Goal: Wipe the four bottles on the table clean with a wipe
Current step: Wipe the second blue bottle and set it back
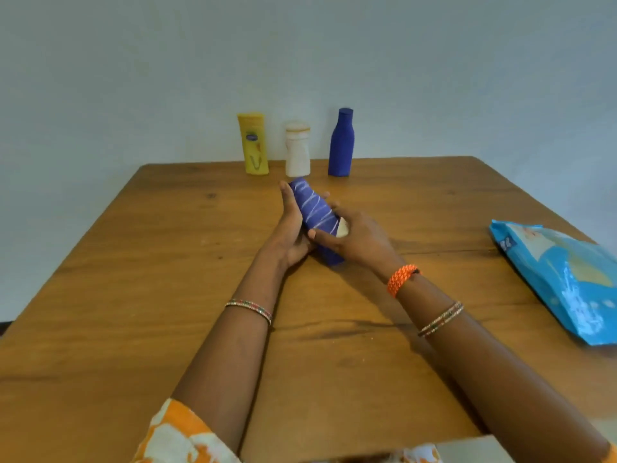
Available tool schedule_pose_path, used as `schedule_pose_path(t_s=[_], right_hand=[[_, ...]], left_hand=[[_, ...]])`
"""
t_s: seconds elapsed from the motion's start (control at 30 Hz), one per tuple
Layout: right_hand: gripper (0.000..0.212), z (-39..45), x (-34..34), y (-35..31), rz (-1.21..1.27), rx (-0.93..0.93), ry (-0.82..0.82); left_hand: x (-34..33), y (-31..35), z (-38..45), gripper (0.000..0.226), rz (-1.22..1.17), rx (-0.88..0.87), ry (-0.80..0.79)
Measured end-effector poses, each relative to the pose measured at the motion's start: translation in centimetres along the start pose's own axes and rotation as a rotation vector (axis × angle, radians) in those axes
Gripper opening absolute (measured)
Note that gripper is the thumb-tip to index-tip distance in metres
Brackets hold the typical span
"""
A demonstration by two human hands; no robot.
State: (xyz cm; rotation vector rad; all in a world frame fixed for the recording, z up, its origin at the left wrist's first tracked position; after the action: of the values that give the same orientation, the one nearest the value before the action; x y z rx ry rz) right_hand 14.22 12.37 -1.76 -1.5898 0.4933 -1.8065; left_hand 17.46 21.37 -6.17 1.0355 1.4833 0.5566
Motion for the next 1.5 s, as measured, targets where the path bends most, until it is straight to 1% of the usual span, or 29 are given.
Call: schedule_pose_path(t_s=[0.07, 0.17, 0.23, 0.27, 0.3, 0.37, 0.4, 0.43, 0.5, 0.57, 0.6, 0.67, 0.7, 0.77, 0.8, 0.83, 0.87, 0.9, 0.97, 1.0, 1.03, 1.07, 1.17, 1.23, 1.27, 1.33, 1.4, 1.43, 1.5], right_hand=[[0.061, -0.4, -0.3, -0.3, 0.074, -0.046, 0.021], [0.055, -1.1, 0.5, 2.3, 0.371, -0.296, 0.142], [0.039, -1.9, 1.2, 4.7, 0.535, -0.447, 0.186], [0.033, -2.3, 1.8, 5.7, 0.545, -0.483, 0.213], [0.034, -2.5, 2.3, 6.5, 0.531, -0.487, 0.242], [0.042, -2.8, 3.7, 7.2, 0.505, -0.429, 0.306], [0.041, -2.8, 4.3, 7.0, 0.488, -0.38, 0.343], [0.037, -2.7, 5.0, 6.6, 0.457, -0.321, 0.389], [0.019, -2.6, 6.3, 4.9, 0.379, -0.184, 0.49], [0.004, -2.3, 6.8, 2.9, 0.314, -0.071, 0.548], [0.001, -2.1, 6.8, 2.0, 0.295, -0.031, 0.556], [0.007, -1.8, 6.2, 0.1, 0.257, 0.057, 0.529], [0.013, -1.9, 5.8, -1.2, 0.2, 0.135, 0.498], [0.023, -2.8, 4.9, -4.2, -0.009, 0.347, 0.453], [0.025, -3.4, 4.4, -5.3, -0.12, 0.448, 0.446], [0.025, -3.7, 4.1, -5.6, -0.177, 0.508, 0.447], [0.024, -3.6, 4.2, -5.1, -0.157, 0.511, 0.451], [0.022, -3.3, 4.9, -4.0, -0.06, 0.451, 0.468], [0.019, -2.4, 6.4, -0.5, 0.211, 0.227, 0.514], [0.019, -2.2, 6.7, 0.9, 0.289, 0.134, 0.534], [0.019, -2.2, 6.8, 1.5, 0.298, 0.092, 0.547], [0.019, -2.3, 6.8, 1.3, 0.291, 0.097, 0.549], [0.022, -3.1, 6.2, -1.8, 0.123, 0.284, 0.51], [0.024, -3.3, 5.8, -2.7, 0.051, 0.372, 0.475], [0.022, -3.2, 6.1, -2.3, 0.083, 0.356, 0.484], [0.017, -2.9, 6.7, -0.4, 0.237, 0.219, 0.511], [0.017, -2.8, 6.7, 0.6, 0.278, 0.115, 0.526], [0.019, -2.7, 6.6, 0.2, 0.223, 0.128, 0.526], [0.021, -2.8, 6.1, -2.1, 0.037, 0.254, 0.515]], left_hand=[[0.8, 0.1, -0.7, 0.081, 0.01, -0.033, 0.087], [1.9, -0.2, -1.3, 0.074, 0.028, -0.058, 0.213], [1.9, -0.5, -1.5, 0.068, 0.041, -0.053, 0.19], [1.7, -0.8, -1.6, 0.065, 0.073, -0.038, 0.15], [1.1, -1.0, -1.8, 0.061, 0.102, -0.021, 0.099], [-0.2, -2.0, -2.0, 0.056, 0.139, 0.037, 0.013], [-0.8, -2.4, -2.4, 0.056, 0.158, 0.065, -0.009], [-1.2, -2.9, -2.5, 0.057, 0.152, 0.089, -0.026], [-1.7, -3.6, -2.6, 0.058, 0.157, 0.127, -0.038], [-2.0, -3.7, -2.8, 0.058, 0.183, 0.115, -0.044], [-2.1, -3.6, -3.0, 0.057, 0.229, 0.093, -0.032], [-2.1, -3.0, -3.2, 0.054, 0.32, 0.015, 0.029], [-2.0, -2.6, -2.9, 0.051, 0.354, -0.041, 0.063], [-2.0, -2.0, -2.5, 0.041, 0.387, -0.125, 0.108], [-2.1, -1.9, -2.2, 0.035, 0.372, -0.155, 0.101], [-2.2, -1.9, -2.0, 0.032, 0.354, -0.171, 0.091], [-2.3, -1.8, -2.1, 0.033, 0.382, -0.167, 0.09], [-2.4, -1.9, -2.2, 0.038, 0.417, -0.151, 0.083], [-2.9, -2.5, -2.6, 0.049, 0.442, -0.083, 0.035], [-3.1, -2.7, -2.8, 0.05, 0.445, -0.059, 0.01], [-3.4, -2.8, -2.9, 0.048, 0.451, -0.053, 0.008], [-3.5, -2.6, -3.1, 0.044, 0.462, -0.064, 0.028], [-3.7, -1.6, -2.8, 0.033, 0.508, -0.167, 0.084], [-3.7, -1.6, -2.6, 0.03, 0.522, -0.181, 0.079], [-3.6, -1.8, -2.6, 0.031, 0.535, -0.159, 0.073], [-3.4, -2.3, -2.6, 0.036, 0.537, -0.092, 0.05], [-3.3, -2.2, -2.7, 0.039, 0.532, -0.078, 0.078], [-3.3, -1.9, -2.8, 0.037, 0.552, -0.099, 0.116], [-3.4, -0.9, -3.0, 0.032, 0.614, -0.183, 0.189]])
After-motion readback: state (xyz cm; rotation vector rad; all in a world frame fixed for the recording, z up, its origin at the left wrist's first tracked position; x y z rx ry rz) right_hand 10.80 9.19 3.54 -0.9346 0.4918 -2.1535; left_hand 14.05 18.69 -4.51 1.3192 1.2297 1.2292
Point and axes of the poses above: each hand's wrist, its own z-axis towards the middle knuckle, its own x-axis out of the back of the hand, y = z × x, the point moved 10 cm from there along z, towards the middle knuckle, and after that the axes turned 1 degree about y, right-handed, at the moved point
